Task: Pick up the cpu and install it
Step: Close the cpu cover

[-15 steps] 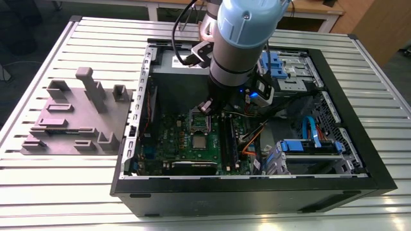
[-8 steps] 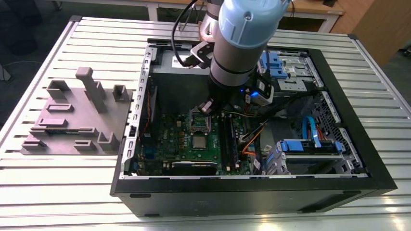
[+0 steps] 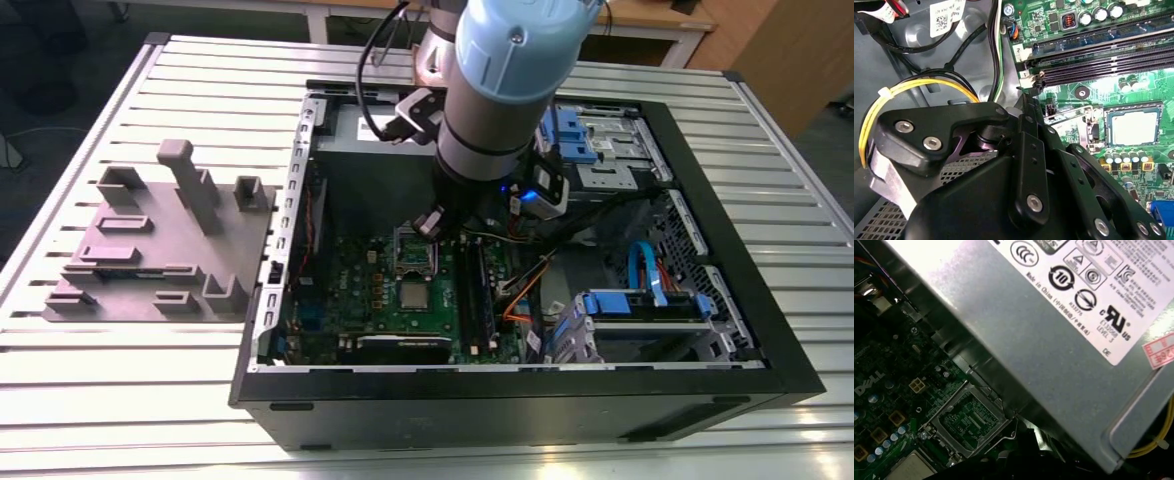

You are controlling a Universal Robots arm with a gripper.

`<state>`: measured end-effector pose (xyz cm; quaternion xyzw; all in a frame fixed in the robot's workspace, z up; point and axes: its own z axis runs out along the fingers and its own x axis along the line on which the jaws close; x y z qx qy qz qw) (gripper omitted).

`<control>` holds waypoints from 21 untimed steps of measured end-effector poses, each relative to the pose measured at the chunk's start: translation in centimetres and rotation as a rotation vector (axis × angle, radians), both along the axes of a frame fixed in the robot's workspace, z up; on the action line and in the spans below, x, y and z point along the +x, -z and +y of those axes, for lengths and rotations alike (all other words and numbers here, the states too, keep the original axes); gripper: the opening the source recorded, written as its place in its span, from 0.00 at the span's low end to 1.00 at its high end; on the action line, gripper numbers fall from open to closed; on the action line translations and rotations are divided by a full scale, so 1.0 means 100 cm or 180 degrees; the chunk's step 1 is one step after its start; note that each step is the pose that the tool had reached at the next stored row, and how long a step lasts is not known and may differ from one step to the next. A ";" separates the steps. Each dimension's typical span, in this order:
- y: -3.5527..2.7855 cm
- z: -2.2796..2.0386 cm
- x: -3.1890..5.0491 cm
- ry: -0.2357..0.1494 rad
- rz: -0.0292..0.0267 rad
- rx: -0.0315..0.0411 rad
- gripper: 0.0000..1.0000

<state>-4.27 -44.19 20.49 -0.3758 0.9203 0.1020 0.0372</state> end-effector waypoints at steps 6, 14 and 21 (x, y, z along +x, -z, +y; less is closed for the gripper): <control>0.0033 0.0004 0.0000 -0.0018 0.0000 0.0000 0.10; 0.0055 0.0005 0.0001 -0.0020 0.0000 -0.0011 0.10; 0.0050 0.0009 0.0013 -0.0020 0.0000 -0.0007 0.10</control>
